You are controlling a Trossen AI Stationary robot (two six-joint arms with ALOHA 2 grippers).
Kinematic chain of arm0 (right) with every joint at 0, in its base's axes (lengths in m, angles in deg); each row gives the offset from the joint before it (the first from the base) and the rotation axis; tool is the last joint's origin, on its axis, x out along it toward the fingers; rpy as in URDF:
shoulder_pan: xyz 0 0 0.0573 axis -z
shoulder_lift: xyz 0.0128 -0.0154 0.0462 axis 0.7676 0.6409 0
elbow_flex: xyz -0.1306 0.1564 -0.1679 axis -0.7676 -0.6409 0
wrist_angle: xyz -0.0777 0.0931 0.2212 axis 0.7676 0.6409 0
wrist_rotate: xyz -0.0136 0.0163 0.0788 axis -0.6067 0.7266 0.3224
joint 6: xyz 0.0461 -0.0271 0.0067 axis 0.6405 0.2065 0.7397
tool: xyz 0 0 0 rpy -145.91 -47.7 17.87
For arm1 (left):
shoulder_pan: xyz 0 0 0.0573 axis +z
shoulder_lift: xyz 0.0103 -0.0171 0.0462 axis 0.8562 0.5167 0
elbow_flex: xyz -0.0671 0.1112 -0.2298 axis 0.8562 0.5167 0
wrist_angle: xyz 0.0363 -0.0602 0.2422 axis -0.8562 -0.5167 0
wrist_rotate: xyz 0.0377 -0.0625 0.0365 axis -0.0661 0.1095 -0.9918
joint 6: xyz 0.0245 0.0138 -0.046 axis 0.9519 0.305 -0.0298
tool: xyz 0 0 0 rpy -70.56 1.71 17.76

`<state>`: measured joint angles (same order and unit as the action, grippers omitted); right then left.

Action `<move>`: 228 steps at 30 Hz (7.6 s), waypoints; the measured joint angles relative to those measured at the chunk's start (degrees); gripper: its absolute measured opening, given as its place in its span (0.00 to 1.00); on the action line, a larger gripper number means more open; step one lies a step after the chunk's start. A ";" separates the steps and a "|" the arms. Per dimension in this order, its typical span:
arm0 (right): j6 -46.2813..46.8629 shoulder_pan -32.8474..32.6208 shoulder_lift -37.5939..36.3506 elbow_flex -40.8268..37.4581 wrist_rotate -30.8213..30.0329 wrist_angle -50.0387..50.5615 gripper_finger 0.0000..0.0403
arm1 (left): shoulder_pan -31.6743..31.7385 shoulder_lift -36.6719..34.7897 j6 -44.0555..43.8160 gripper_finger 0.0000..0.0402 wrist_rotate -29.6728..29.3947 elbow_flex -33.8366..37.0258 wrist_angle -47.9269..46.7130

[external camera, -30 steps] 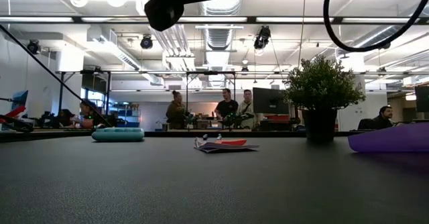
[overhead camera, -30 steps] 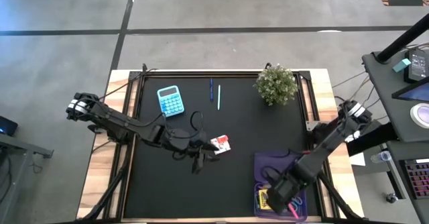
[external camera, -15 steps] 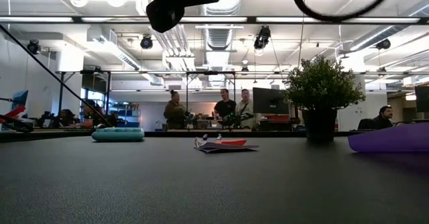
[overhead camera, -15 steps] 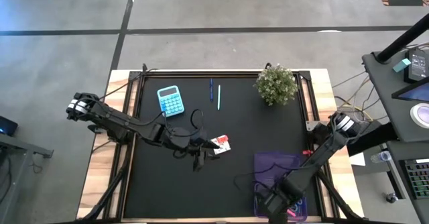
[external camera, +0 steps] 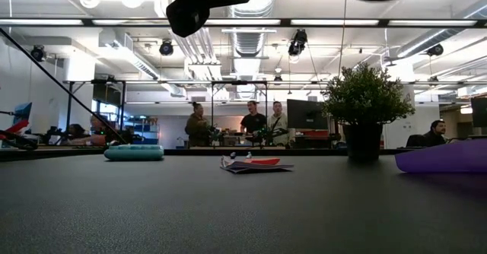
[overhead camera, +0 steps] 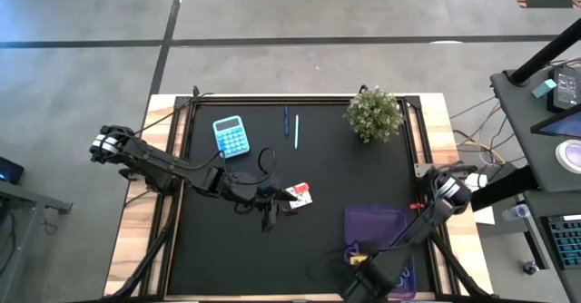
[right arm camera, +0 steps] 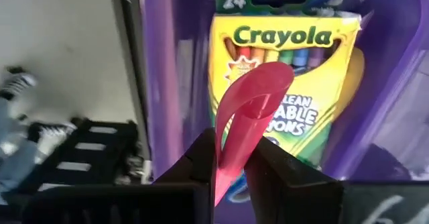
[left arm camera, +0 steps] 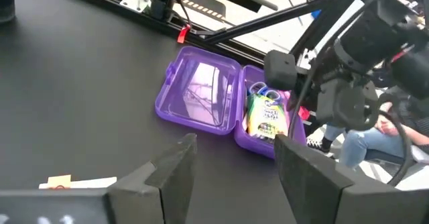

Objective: Pack school essentials
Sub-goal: Put the pink pen into the purple supply box, then put the orange eraser into the purple supply box

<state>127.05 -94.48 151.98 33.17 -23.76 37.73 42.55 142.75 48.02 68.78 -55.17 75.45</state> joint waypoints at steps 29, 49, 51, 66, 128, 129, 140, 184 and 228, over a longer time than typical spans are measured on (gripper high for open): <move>-2.97 -4.79 11.60 15.33 -2.52 10.90 0.33 | 0.22 0.00 -0.02 0.46 0.00 0.04 -0.02; 42.41 -5.66 -5.72 14.34 -58.85 17.55 0.34 | 5.65 10.16 -1.06 0.46 1.03 -0.90 -7.53; 49.59 -4.31 -7.23 14.08 -59.99 18.68 0.34 | 6.28 12.34 1.10 0.46 1.03 -0.90 -7.32; 62.81 -0.49 -14.98 4.67 -60.89 18.15 0.48 | 6.78 18.16 13.44 0.46 0.96 -0.94 -5.44; 75.53 1.17 -15.64 -11.36 -56.96 0.16 0.54 | 13.39 21.42 17.99 0.12 0.16 -0.60 -0.13; 75.44 1.17 -15.69 -11.36 -56.66 -0.59 0.54 | 13.24 21.37 17.94 0.12 1.14 -0.55 -0.17; 72.15 1.76 -15.78 -13.61 -55.04 -13.03 0.54 | 12.48 20.92 19.22 0.12 10.80 -0.33 0.35; 62.50 17.79 -18.11 -46.75 -53.97 -75.65 0.54 | 11.28 20.81 21.39 0.12 16.63 0.21 8.92; 62.89 20.75 -22.33 -46.79 -52.58 -68.77 0.34 | 12.24 20.81 21.55 0.12 15.17 0.04 14.93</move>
<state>189.94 -73.73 129.65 -13.62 -76.34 -31.04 54.79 163.56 69.57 83.95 -55.12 90.38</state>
